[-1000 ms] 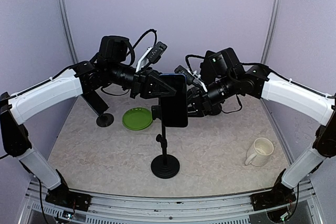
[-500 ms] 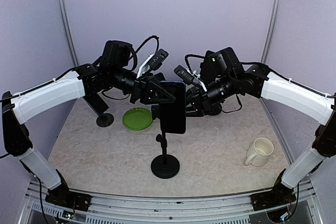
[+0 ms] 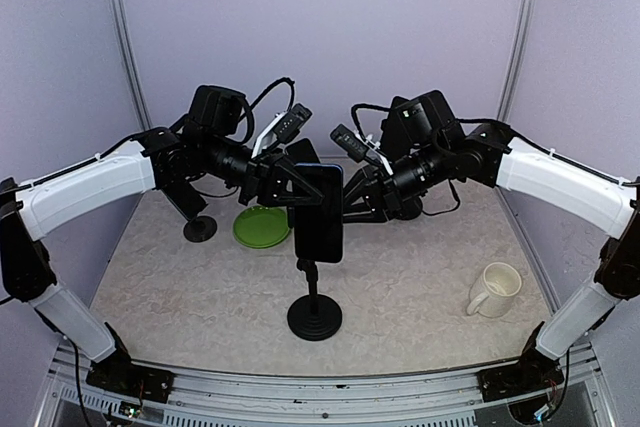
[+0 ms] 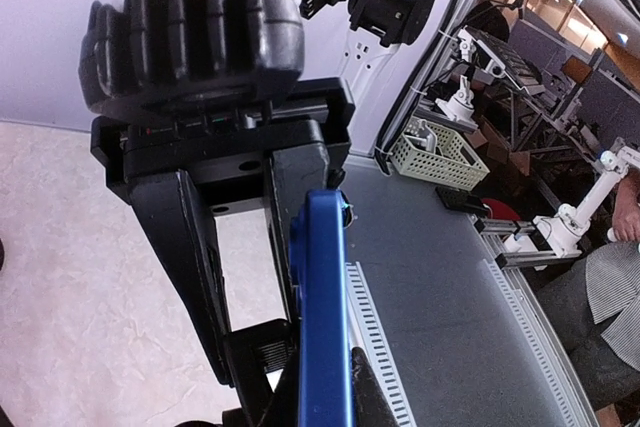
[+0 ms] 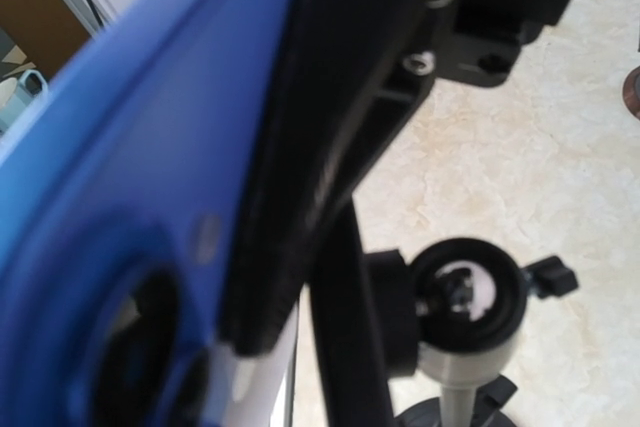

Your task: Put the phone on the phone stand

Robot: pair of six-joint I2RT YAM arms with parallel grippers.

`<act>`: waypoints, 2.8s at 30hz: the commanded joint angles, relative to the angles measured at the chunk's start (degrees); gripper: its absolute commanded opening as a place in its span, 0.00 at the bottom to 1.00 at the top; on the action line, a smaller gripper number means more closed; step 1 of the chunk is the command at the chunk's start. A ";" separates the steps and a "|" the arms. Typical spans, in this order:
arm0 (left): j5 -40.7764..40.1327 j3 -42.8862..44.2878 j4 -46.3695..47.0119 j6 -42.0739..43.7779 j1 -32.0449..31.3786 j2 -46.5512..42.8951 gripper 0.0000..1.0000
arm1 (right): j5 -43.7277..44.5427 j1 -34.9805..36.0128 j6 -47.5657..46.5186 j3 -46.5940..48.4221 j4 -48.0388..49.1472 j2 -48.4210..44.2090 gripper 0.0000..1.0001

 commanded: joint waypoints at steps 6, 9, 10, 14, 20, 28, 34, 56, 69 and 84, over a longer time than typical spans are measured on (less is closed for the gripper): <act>-9.46 -2.50 -7.75 3.53 2.83 -4.80 0.00 | -0.90 1.35 -0.68 0.17 -0.93 -3.81 0.00; -10.36 -4.81 -9.16 3.67 2.92 -7.44 0.00 | 0.47 0.99 0.16 -1.59 -0.19 -5.81 0.00; -10.78 -5.42 -9.79 3.61 2.93 -8.19 0.00 | 0.82 0.71 0.59 -2.28 0.24 -6.40 0.00; -12.23 -7.59 -13.48 4.22 3.00 -10.85 0.00 | 1.97 -0.30 2.04 -5.12 1.69 -8.85 0.00; -13.81 -10.27 -14.77 3.82 3.05 -13.84 0.00 | 2.48 -0.67 2.71 -6.99 2.57 -10.56 0.00; -17.48 -6.45 -14.82 2.23 1.83 -10.84 0.00 | 2.62 0.32 0.95 -5.25 -0.20 -10.61 0.00; -21.55 -2.95 -15.11 0.42 0.38 -7.63 0.00 | 4.30 7.02 -2.34 -1.22 -4.42 -6.95 0.00; -19.44 -2.16 -10.50 0.17 -2.47 -7.27 0.00 | 6.80 7.17 1.83 -3.74 3.08 -7.36 0.62; -22.63 6.82 -13.92 3.46 1.34 -7.08 0.00 | 13.30 -0.85 3.20 -5.60 3.78 -11.16 0.78; -26.40 1.84 -10.87 3.18 4.63 -7.97 0.02 | 14.94 -1.79 5.42 -7.77 5.45 -10.96 0.82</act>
